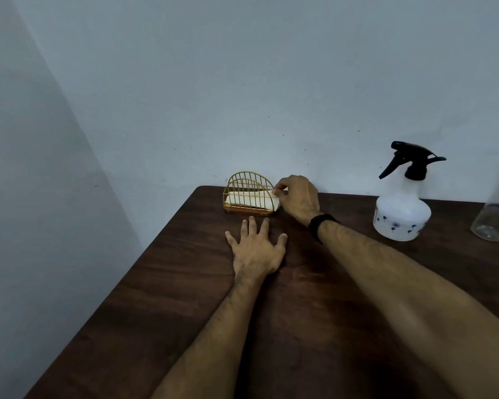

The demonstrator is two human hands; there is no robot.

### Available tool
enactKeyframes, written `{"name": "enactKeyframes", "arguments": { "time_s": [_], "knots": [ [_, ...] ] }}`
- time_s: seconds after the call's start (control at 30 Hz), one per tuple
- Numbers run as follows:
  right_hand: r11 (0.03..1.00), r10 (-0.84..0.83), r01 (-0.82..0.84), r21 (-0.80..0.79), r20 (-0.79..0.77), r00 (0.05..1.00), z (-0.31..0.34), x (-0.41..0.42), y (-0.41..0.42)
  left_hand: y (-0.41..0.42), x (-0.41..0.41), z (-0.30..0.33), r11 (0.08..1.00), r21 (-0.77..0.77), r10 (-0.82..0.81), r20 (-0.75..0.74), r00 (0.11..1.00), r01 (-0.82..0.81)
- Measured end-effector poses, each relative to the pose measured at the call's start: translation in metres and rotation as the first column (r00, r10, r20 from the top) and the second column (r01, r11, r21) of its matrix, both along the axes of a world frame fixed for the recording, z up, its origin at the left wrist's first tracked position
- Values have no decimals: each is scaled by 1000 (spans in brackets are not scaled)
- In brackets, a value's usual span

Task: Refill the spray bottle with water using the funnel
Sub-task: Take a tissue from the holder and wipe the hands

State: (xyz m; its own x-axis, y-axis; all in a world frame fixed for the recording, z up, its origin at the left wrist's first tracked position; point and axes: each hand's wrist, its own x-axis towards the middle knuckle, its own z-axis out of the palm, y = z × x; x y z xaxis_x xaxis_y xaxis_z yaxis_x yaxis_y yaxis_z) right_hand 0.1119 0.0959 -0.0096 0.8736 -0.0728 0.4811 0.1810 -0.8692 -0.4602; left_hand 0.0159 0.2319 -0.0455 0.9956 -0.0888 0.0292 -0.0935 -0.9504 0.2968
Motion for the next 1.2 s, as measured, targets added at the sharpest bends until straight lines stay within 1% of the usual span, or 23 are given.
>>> {"name": "enactKeyframes", "arguments": {
  "time_s": [0.1, 0.2, 0.27, 0.37, 0.47, 0.53, 0.6, 0.67, 0.73, 0.77, 0.83, 0.87, 0.9, 0.97, 1.0, 1.03, 1.1, 1.13, 1.2],
  "knots": [
    [999, 40, -40, -23, 22, 999, -2, -2, 1, 0, -1, 2, 1000, -7, -3, -2, 1000, 3],
    [999, 43, -43, -14, 49, 998, -2, -5, 2, 0, -3, 4, 1000, -6, -1, -7, 1000, 1],
    [996, 80, -77, -50, 72, 994, -1, -6, 1, 0, -4, 4, 1000, -11, 1, -4, 1000, -1],
    [974, 190, -190, -126, -16, 982, 4, -4, -1, -1, -3, 4, 1000, -19, 1, -1, 1000, -1],
    [941, 202, -227, -249, -124, 972, 6, -1, -3, -1, -3, 5, 1000, -15, 5, -9, 1000, -5],
    [927, 198, -216, -306, -87, 976, 4, -1, -2, 0, -4, 5, 1000, -17, 4, -10, 1000, -4],
    [939, 185, -180, -292, -12, 983, 2, -1, 0, 0, -4, 5, 1000, -20, 3, -7, 1000, -4],
    [962, 160, -144, -233, 53, 986, 2, -2, 0, 0, -3, 4, 1000, -18, 3, -7, 1000, -3],
    [983, 137, -125, -136, 84, 987, 2, -4, -2, 0, -3, 5, 1000, -18, 5, -16, 1000, -5],
    [991, 120, -115, -61, 88, 989, 3, -4, -4, -1, -3, 5, 1000, -18, 7, -17, 1000, -7],
    [980, 94, -103, 167, 65, 993, 6, -5, -7, -1, -3, 5, 1000, -17, 8, -20, 1000, -8],
    [950, 95, -106, 295, 52, 994, 9, -5, -8, -1, -2, 5, 1000, -18, 8, -19, 1000, -9],
    [897, 110, -116, 426, 39, 993, 11, -5, -10, -1, -2, 4, 1000, -17, 8, -19, 1000, -8],
    [743, 171, -117, 659, -18, 985, 17, -5, -13, 0, -2, 4, 1000, -18, 9, -17, 1000, -9],
    [666, 208, -108, 739, -44, 977, 20, -6, -16, 0, -2, 3, 1000, -18, 8, -15, 1000, -9],
    [602, 239, -105, 791, -53, 970, 23, -8, -19, 0, -2, 3, 1000, -19, 7, -13, 1000, -8],
    [524, 284, -117, 844, -43, 958, 28, -14, -25, 0, -1, 4, 1000, -23, 3, -14, 1000, -3],
    [498, 312, -128, 858, -39, 949, 32, -18, -28, 1, 0, 4, 1000, -22, 5, -11, 1000, -5],
    [479, 364, -139, 867, -52, 930, 41, -31, -36, 0, 1, 4, 1000, -17, 12, -5, 1000, -12]
  ]
}}
